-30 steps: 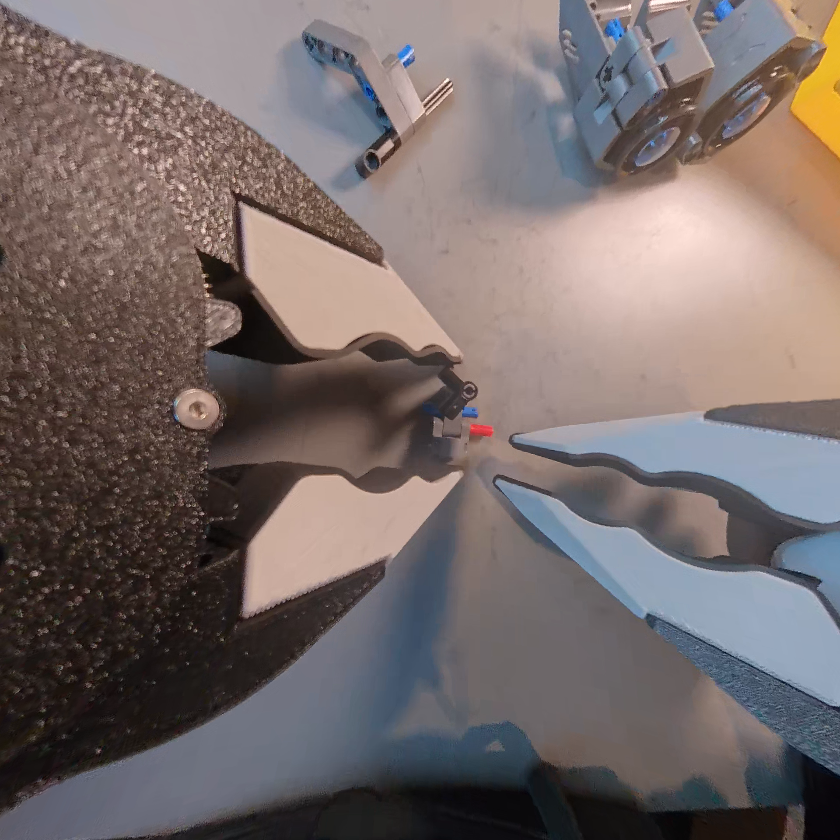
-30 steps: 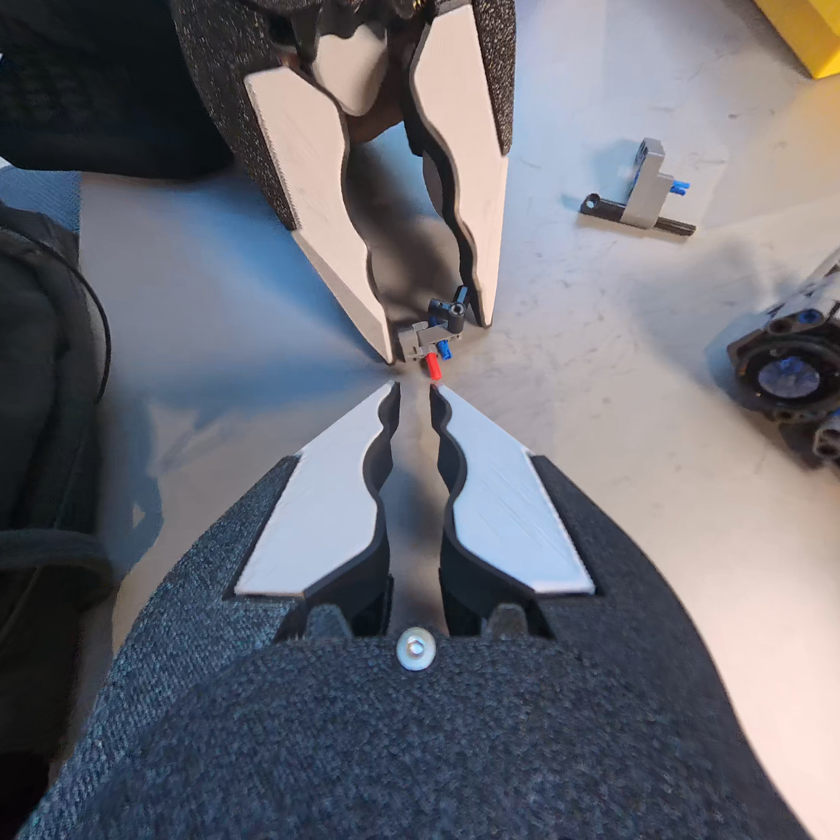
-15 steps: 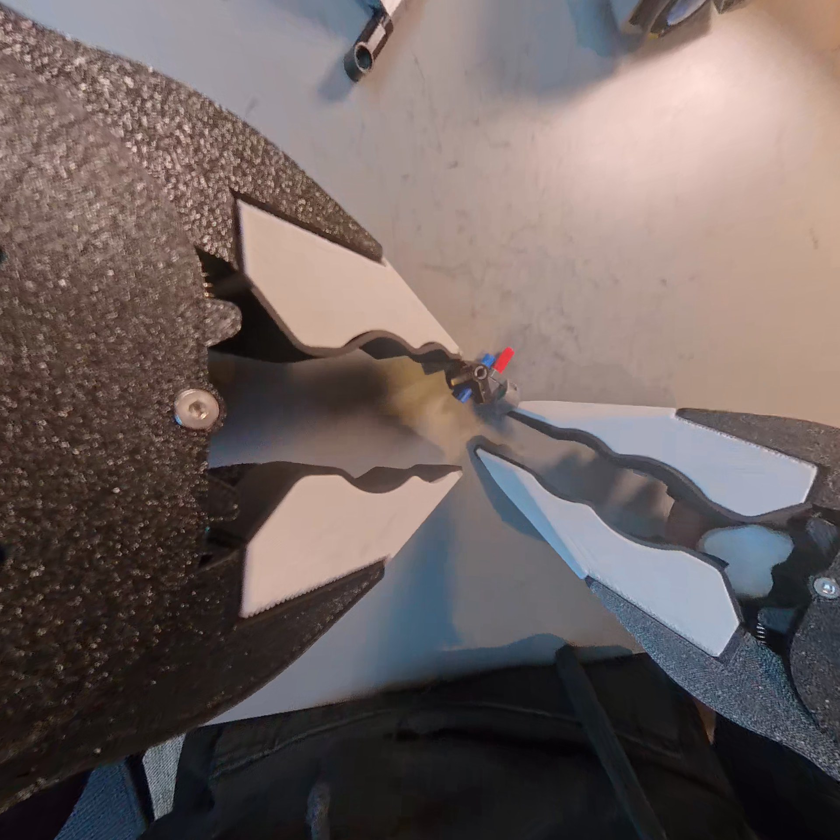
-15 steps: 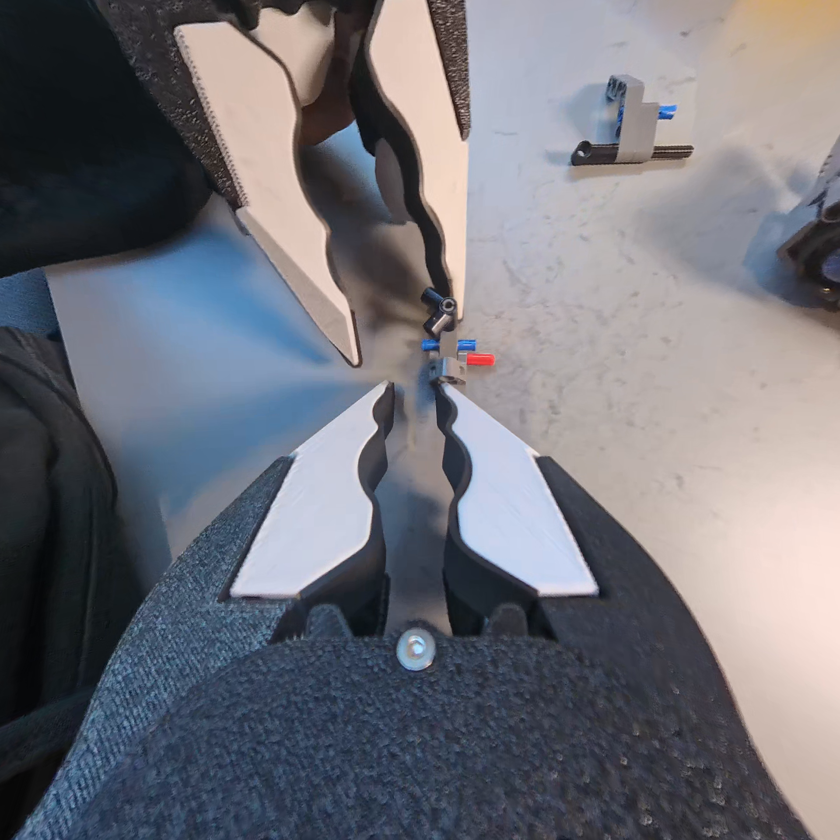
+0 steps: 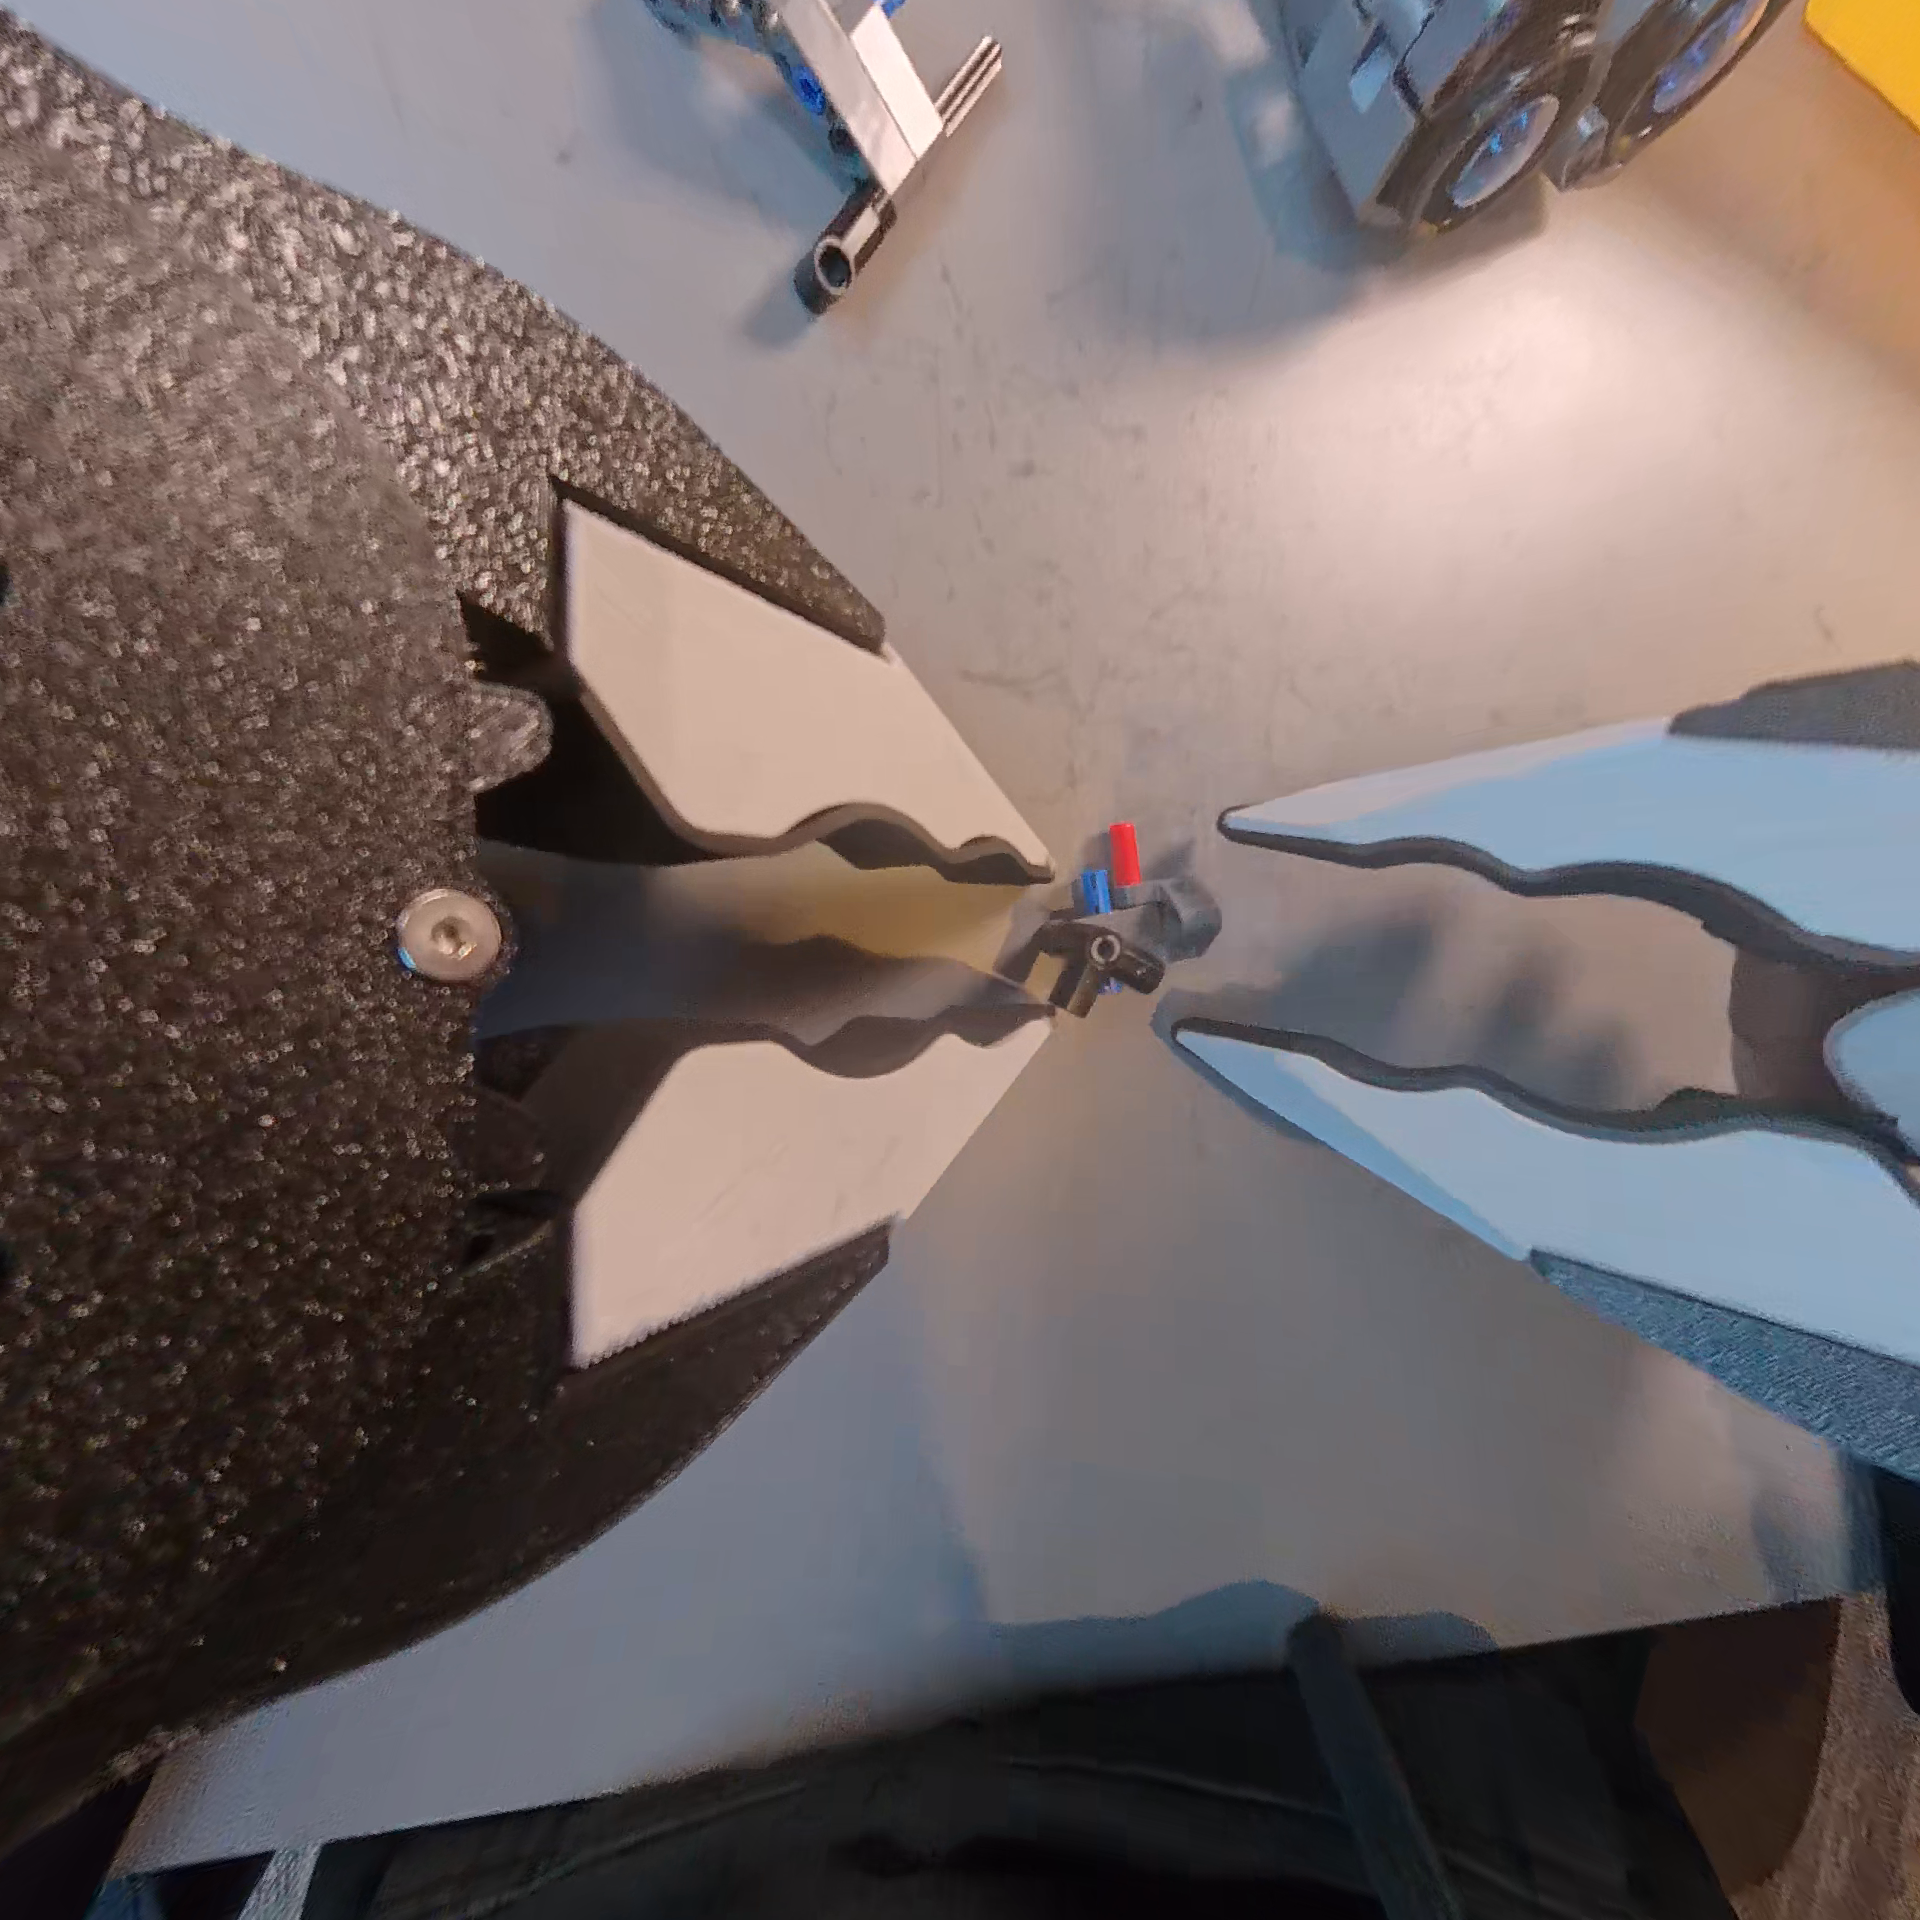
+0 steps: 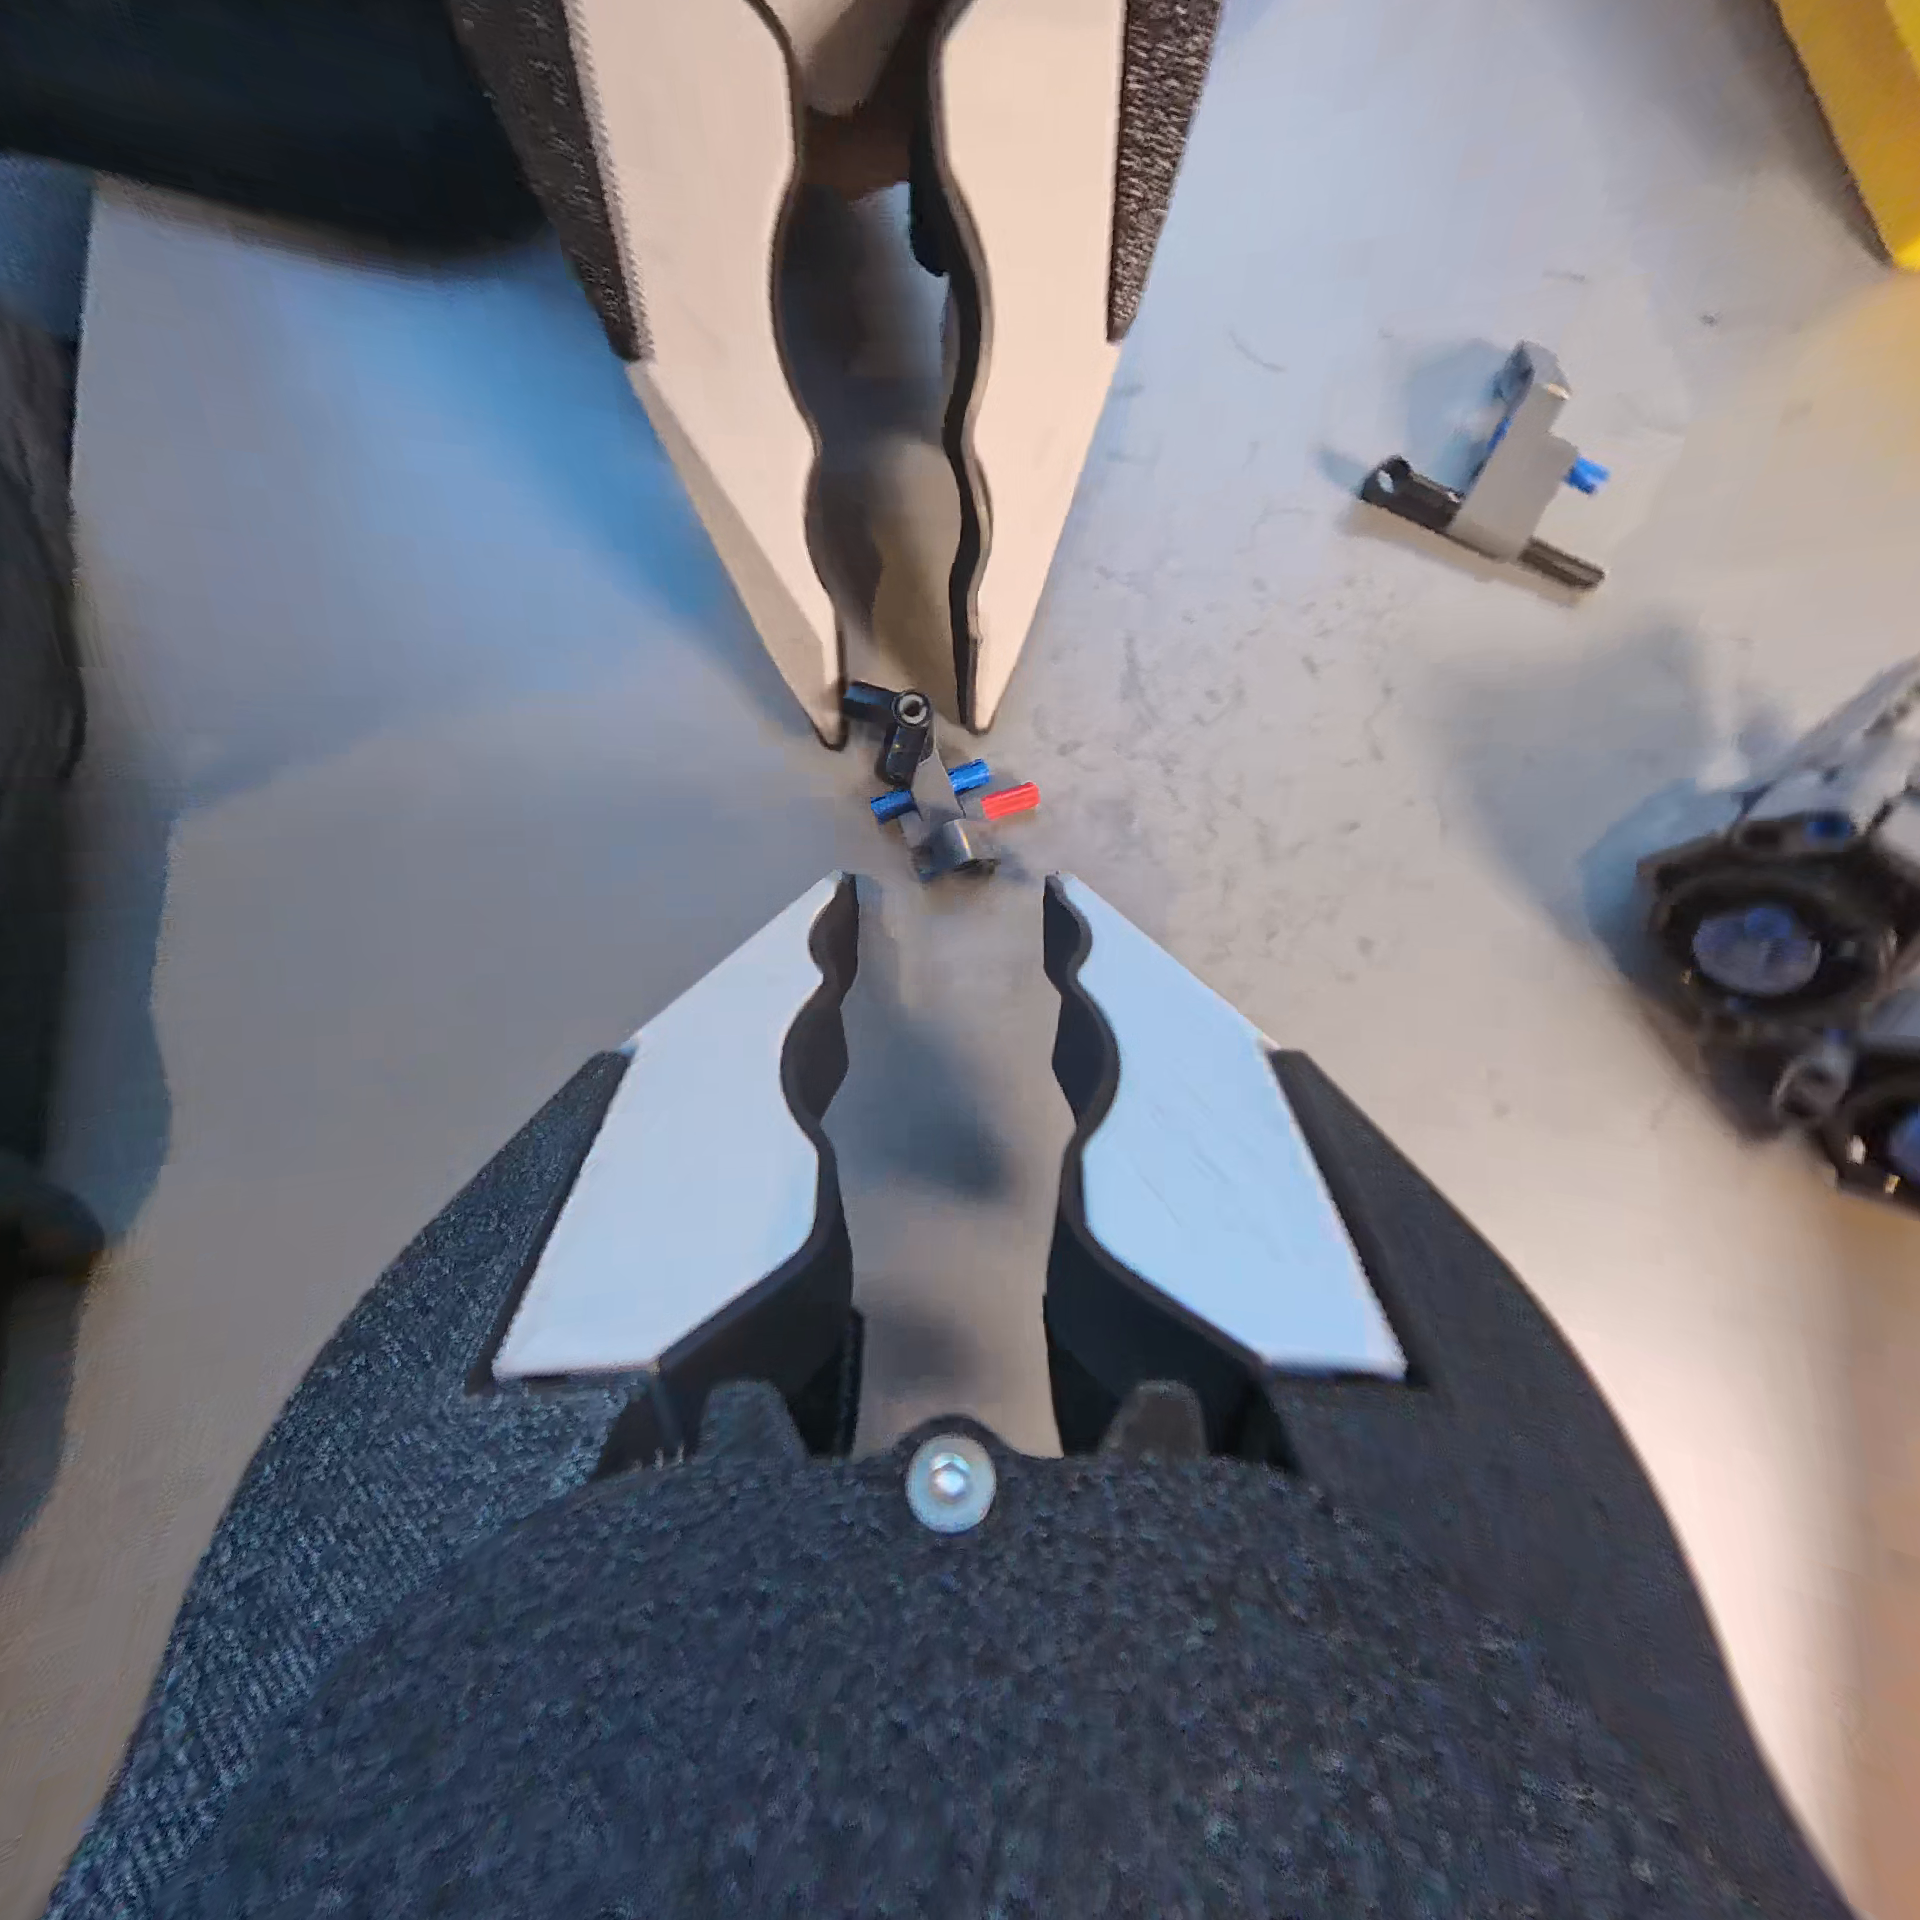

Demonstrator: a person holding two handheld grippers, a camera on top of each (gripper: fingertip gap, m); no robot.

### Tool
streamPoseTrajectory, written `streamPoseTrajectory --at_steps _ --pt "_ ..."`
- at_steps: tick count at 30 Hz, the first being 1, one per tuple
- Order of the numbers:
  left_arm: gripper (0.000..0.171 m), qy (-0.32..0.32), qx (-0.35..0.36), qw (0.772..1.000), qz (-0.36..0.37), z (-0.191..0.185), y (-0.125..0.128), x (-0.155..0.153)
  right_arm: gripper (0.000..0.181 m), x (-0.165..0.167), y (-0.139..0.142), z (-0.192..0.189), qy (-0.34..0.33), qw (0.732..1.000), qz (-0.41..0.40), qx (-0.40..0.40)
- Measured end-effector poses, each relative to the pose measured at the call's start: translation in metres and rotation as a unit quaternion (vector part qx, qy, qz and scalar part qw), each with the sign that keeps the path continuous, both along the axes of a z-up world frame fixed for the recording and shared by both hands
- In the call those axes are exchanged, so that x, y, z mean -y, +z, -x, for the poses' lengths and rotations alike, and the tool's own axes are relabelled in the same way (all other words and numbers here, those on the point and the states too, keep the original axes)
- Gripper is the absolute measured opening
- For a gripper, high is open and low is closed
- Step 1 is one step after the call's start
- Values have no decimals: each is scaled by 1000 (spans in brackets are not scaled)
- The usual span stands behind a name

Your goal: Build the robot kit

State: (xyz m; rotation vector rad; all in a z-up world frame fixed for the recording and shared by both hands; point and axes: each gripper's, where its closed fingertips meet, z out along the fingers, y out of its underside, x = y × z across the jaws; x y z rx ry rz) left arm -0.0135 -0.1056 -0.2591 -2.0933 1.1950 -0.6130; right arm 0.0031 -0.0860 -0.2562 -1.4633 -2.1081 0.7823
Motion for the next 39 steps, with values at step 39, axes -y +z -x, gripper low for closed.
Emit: streamPoseTrajectory --at_steps 39 --pt "8 11 -28 999 -41 -5 -2 -10 32 -6 7 6 41 998 38 -19"
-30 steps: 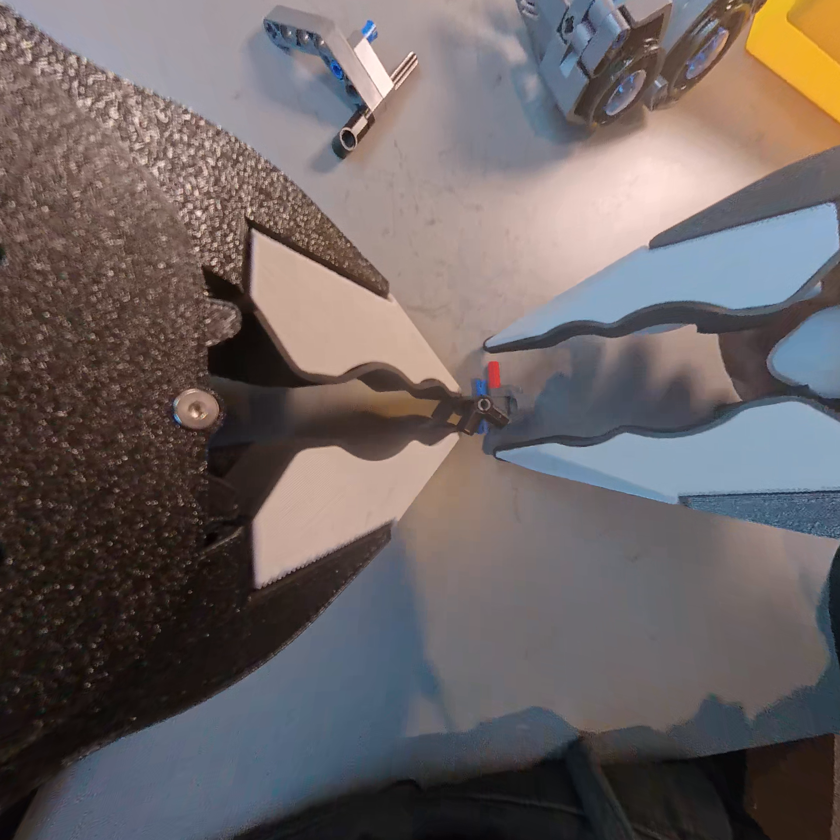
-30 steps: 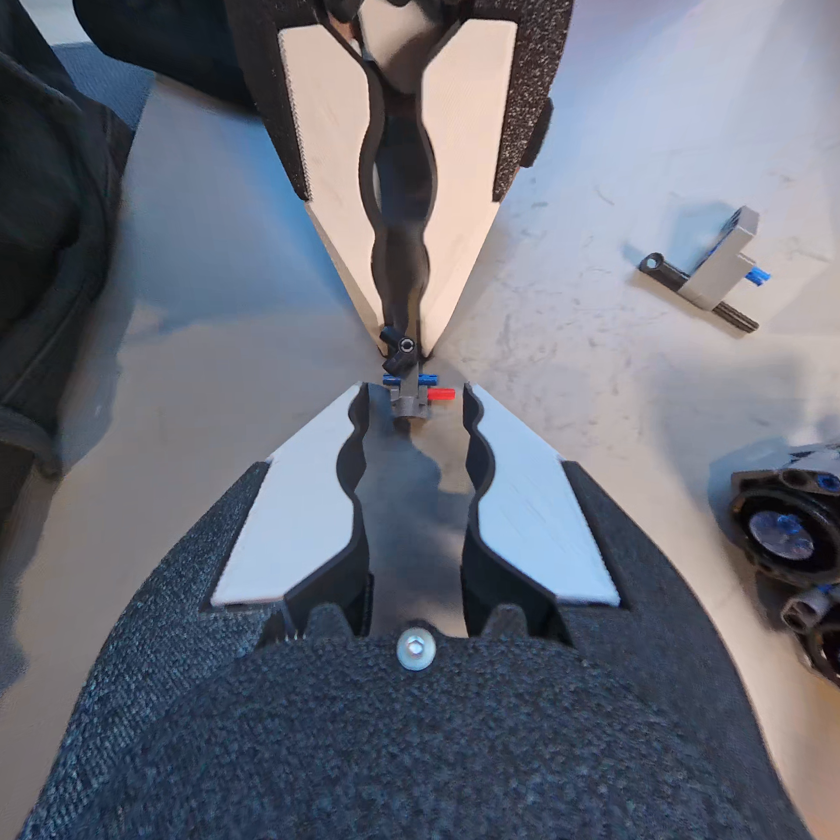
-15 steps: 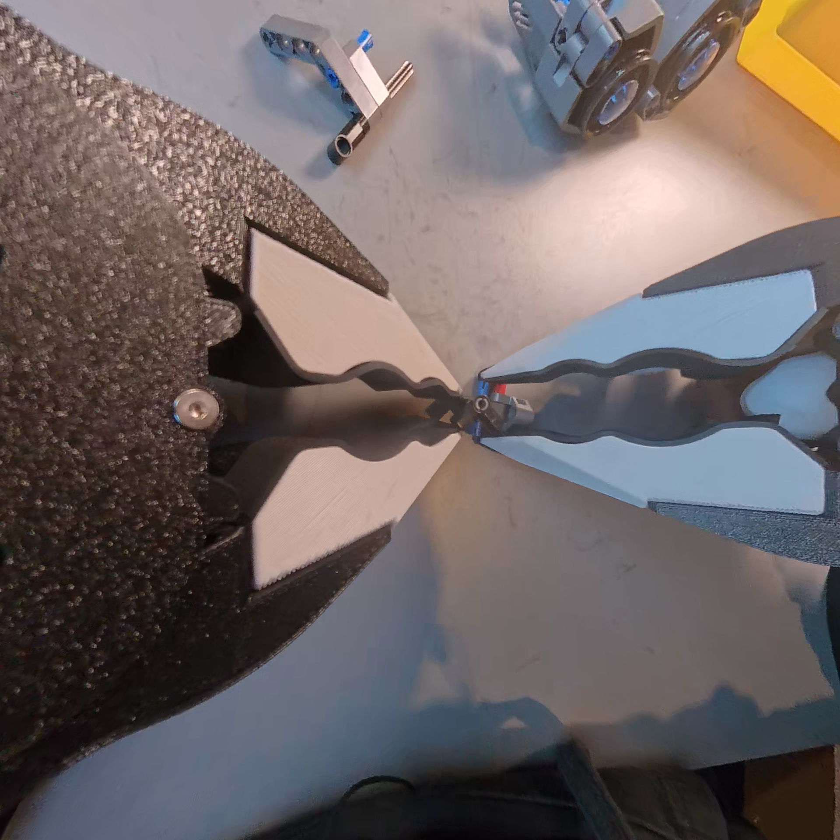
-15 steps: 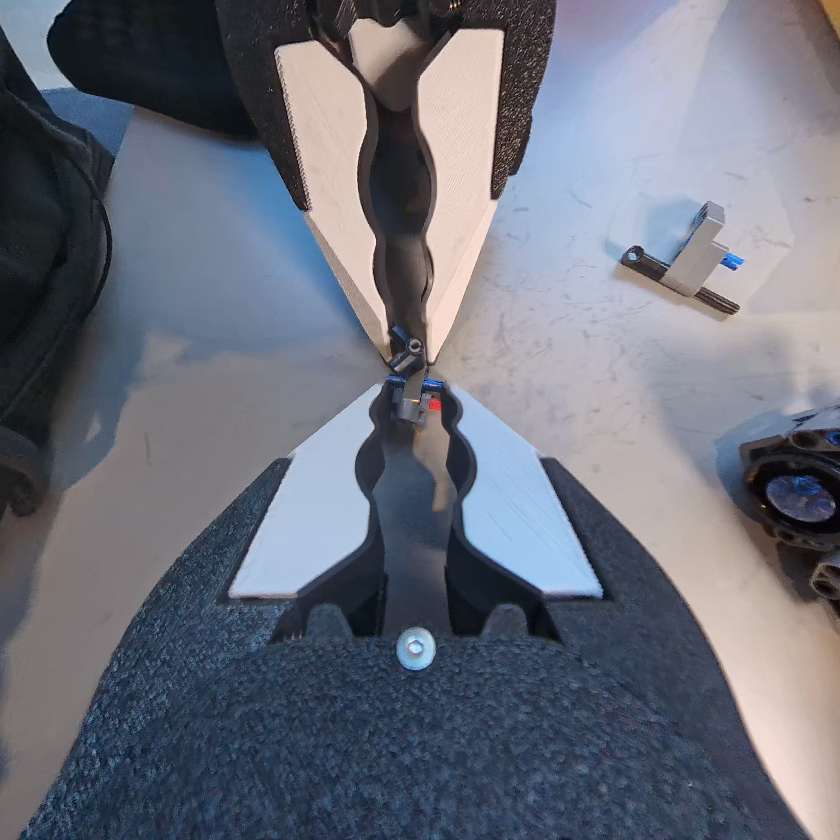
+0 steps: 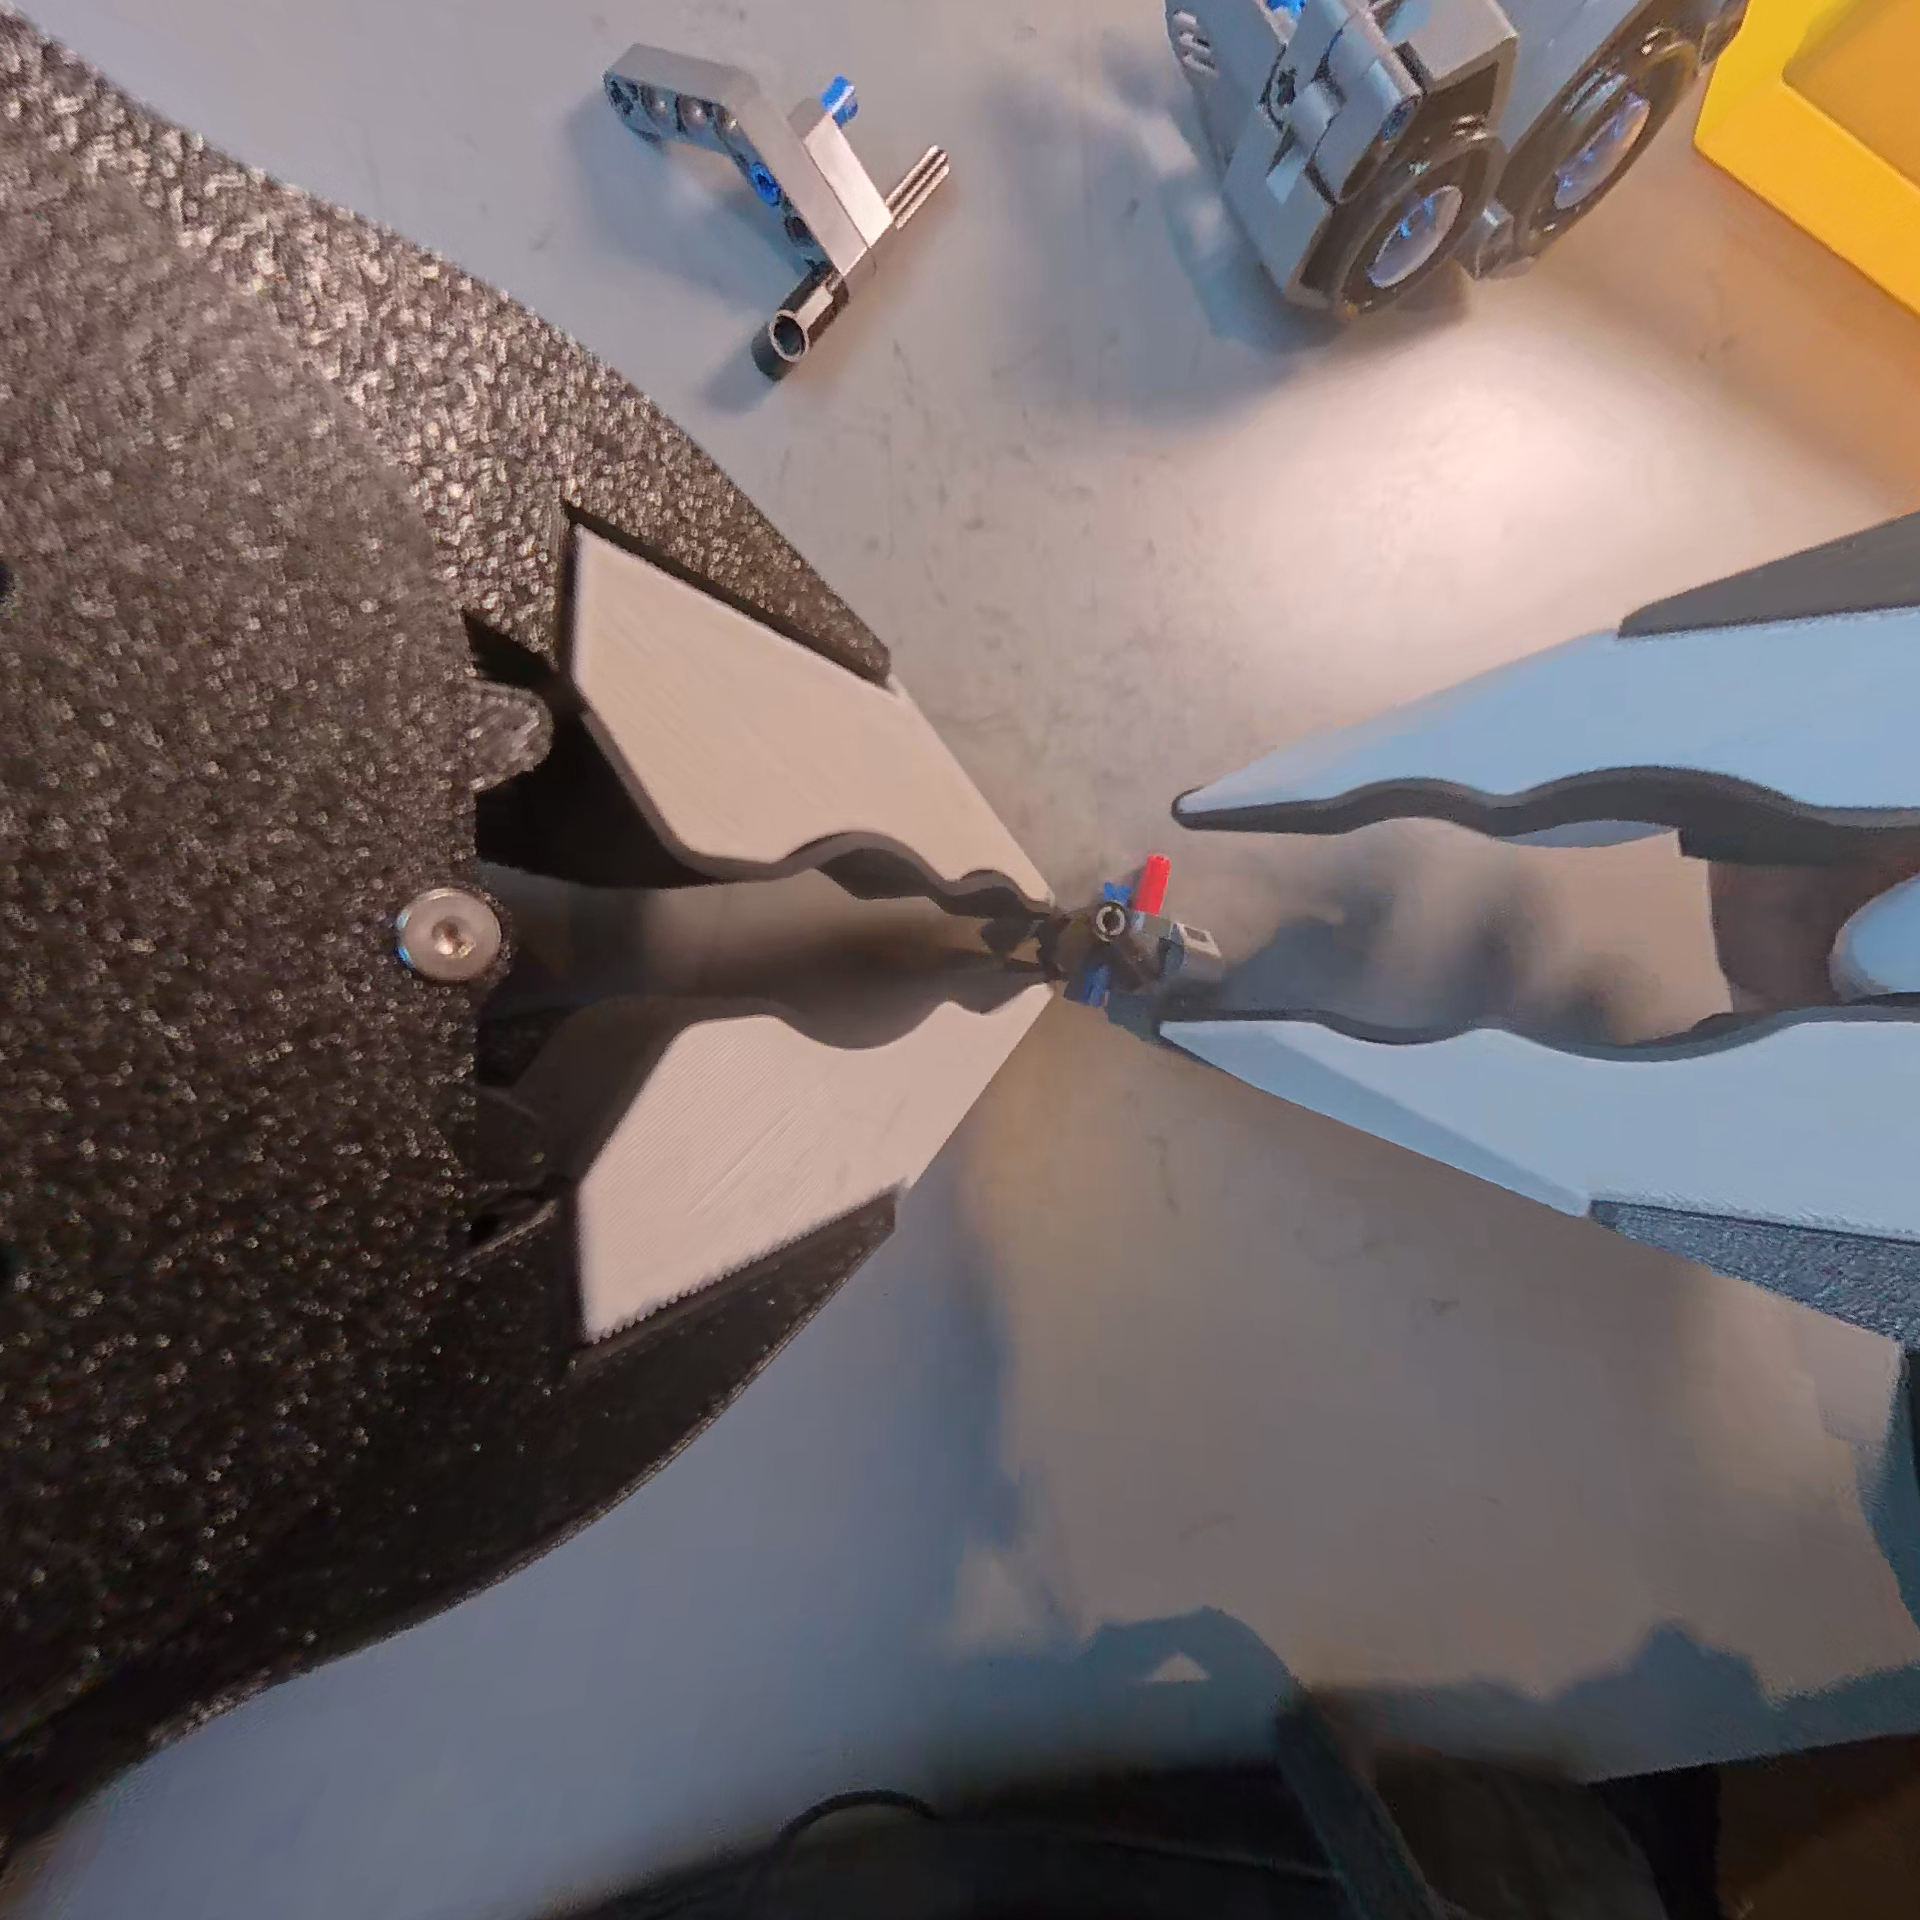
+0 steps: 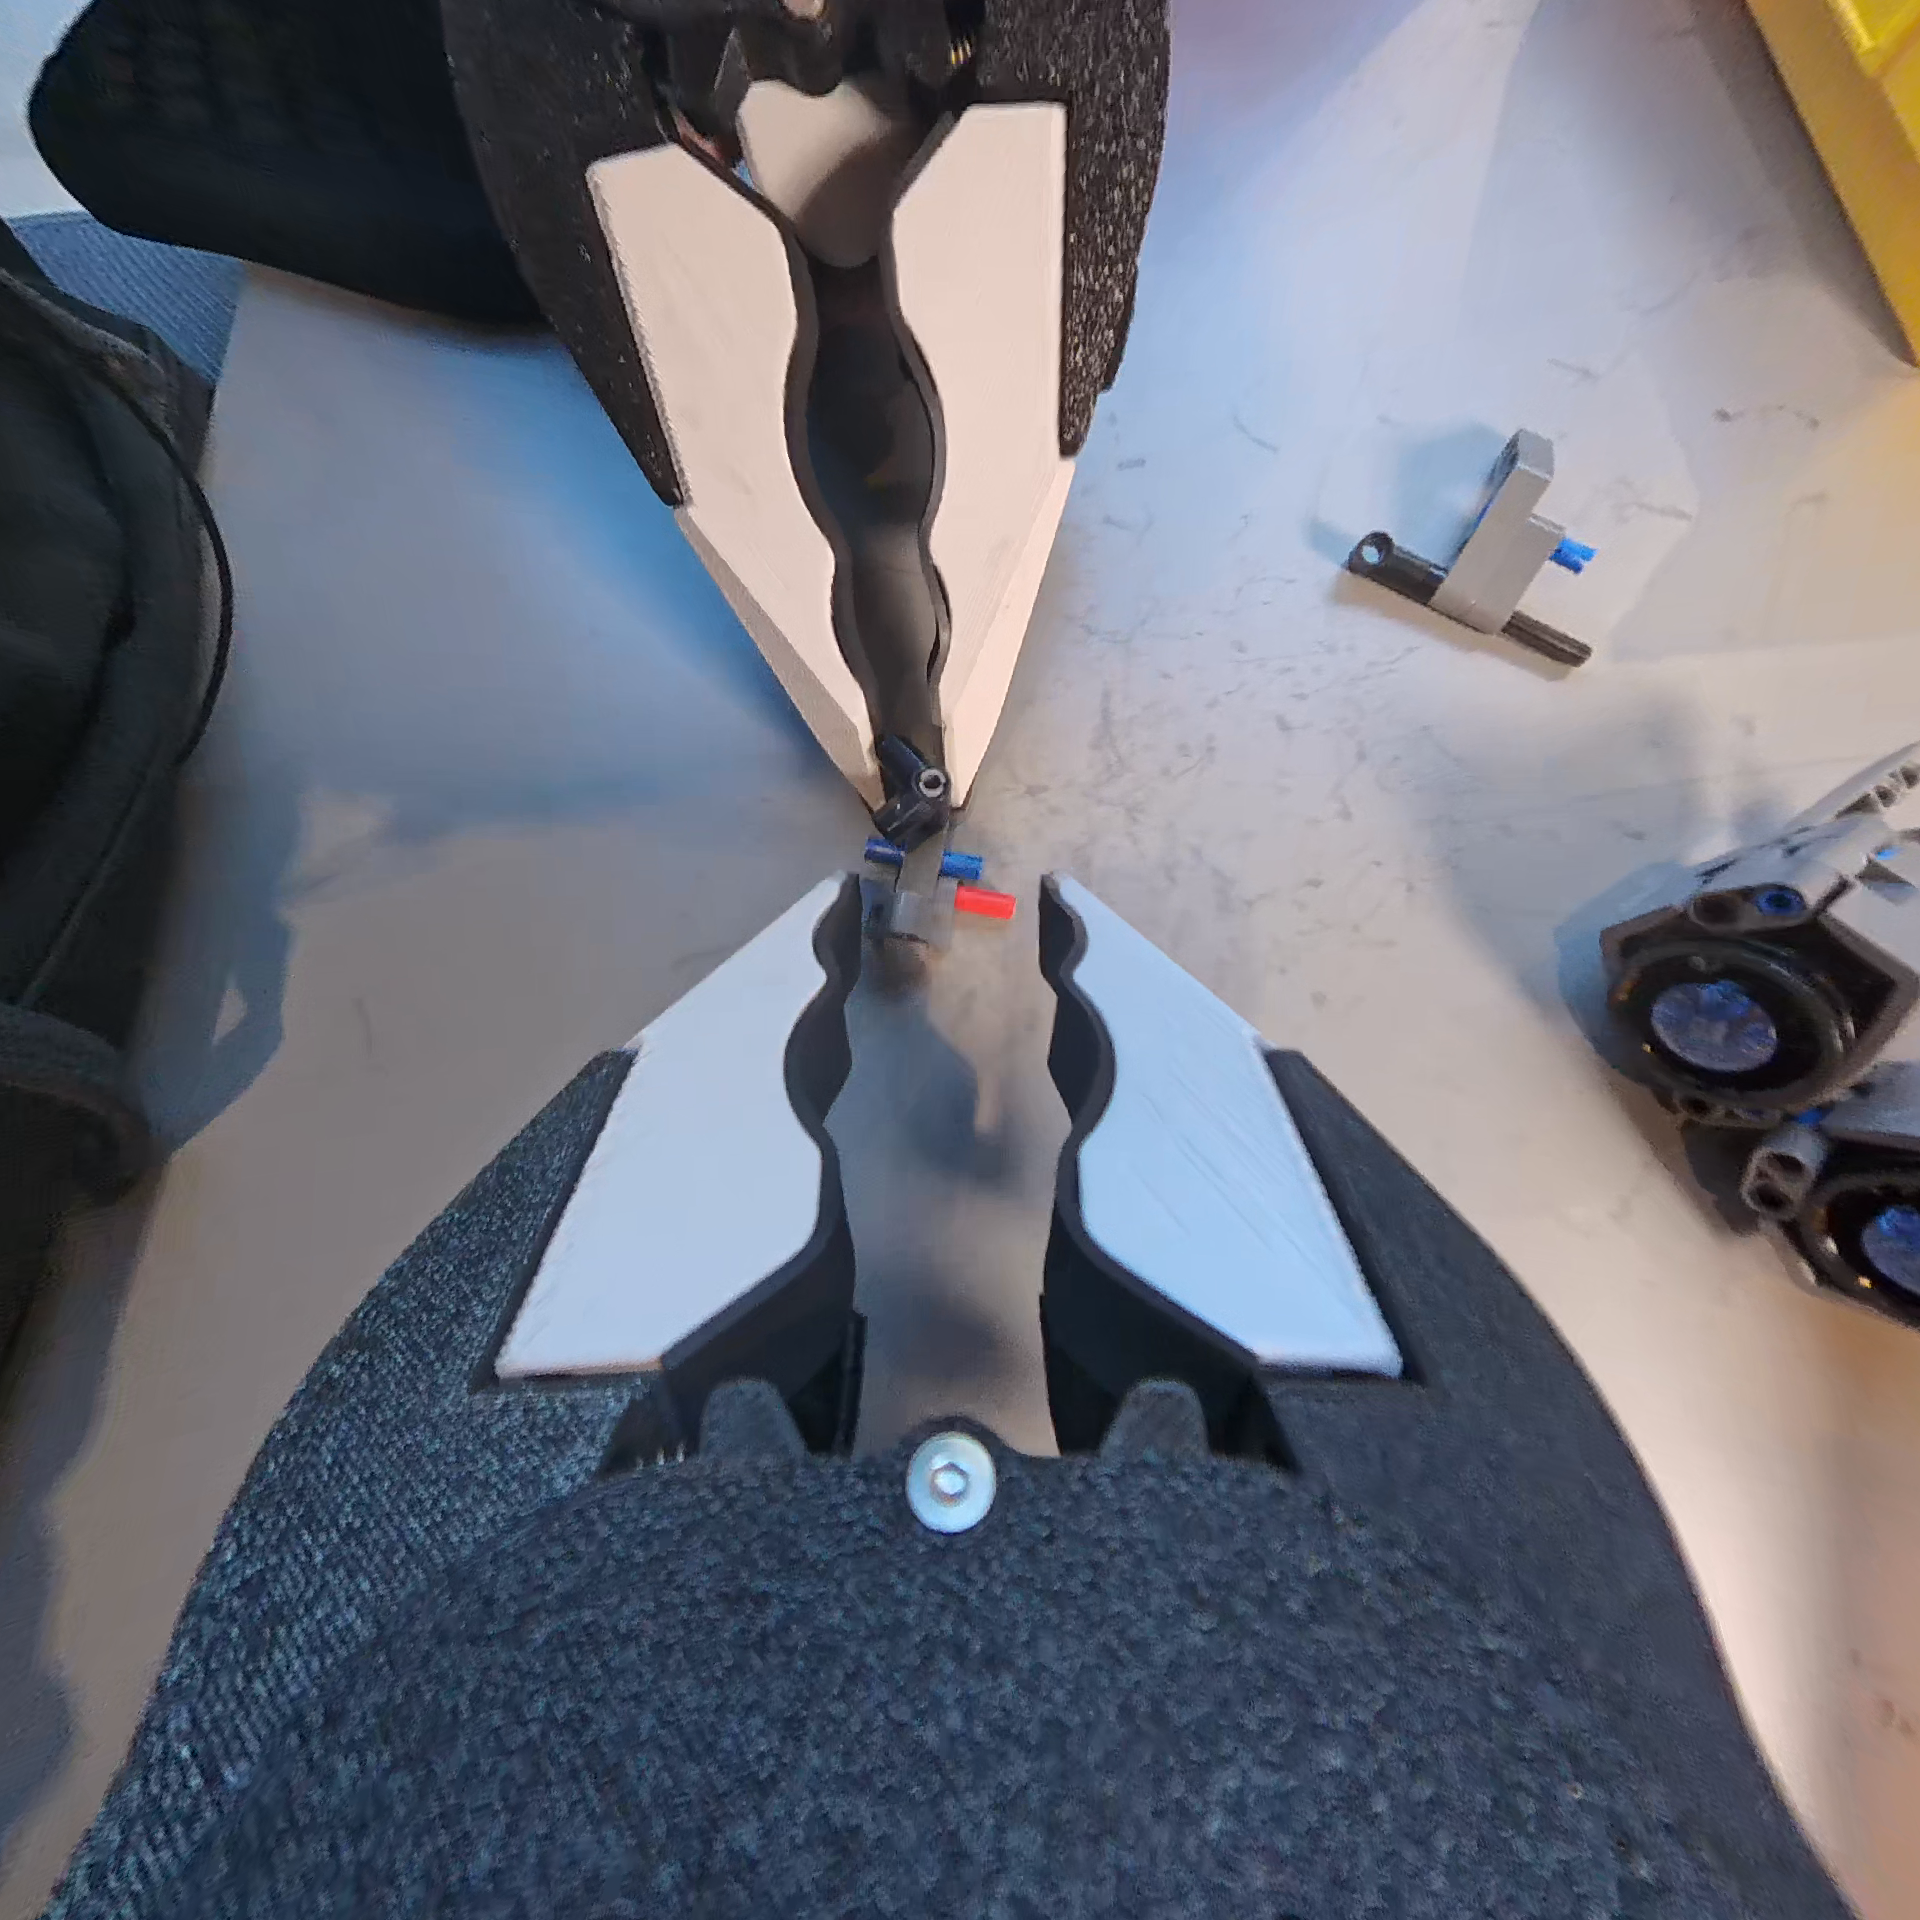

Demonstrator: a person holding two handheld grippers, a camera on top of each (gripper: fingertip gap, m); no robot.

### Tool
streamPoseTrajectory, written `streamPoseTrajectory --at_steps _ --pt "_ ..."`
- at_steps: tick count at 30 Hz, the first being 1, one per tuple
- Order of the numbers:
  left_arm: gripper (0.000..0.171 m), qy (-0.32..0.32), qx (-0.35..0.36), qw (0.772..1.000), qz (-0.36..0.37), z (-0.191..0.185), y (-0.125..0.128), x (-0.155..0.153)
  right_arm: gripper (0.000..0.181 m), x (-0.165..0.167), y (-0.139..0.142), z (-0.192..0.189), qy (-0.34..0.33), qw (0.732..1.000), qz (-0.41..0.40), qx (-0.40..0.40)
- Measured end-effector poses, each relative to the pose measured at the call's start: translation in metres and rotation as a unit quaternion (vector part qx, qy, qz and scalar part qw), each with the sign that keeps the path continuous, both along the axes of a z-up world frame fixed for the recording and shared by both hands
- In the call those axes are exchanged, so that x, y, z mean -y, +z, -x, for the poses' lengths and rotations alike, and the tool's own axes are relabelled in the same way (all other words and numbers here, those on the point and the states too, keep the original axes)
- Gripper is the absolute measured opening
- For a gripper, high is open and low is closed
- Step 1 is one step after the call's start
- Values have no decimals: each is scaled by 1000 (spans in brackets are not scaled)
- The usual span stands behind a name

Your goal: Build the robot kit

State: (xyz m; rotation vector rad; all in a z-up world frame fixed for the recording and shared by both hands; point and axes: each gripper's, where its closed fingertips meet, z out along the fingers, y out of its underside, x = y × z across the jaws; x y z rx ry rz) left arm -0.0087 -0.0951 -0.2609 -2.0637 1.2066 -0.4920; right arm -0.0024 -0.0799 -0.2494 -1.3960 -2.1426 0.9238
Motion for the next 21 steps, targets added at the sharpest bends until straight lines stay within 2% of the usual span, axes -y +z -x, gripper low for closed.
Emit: streamPoseTrajectory --at_steps 8,21 --pt "7 3 -2 1000 0 -1 0 0 28 1 -10 0 -37 999 1 11" --pt "6 15 -9 1000 -3 -3 0 1 24 2 -10 0 -42 999 -2 -11"
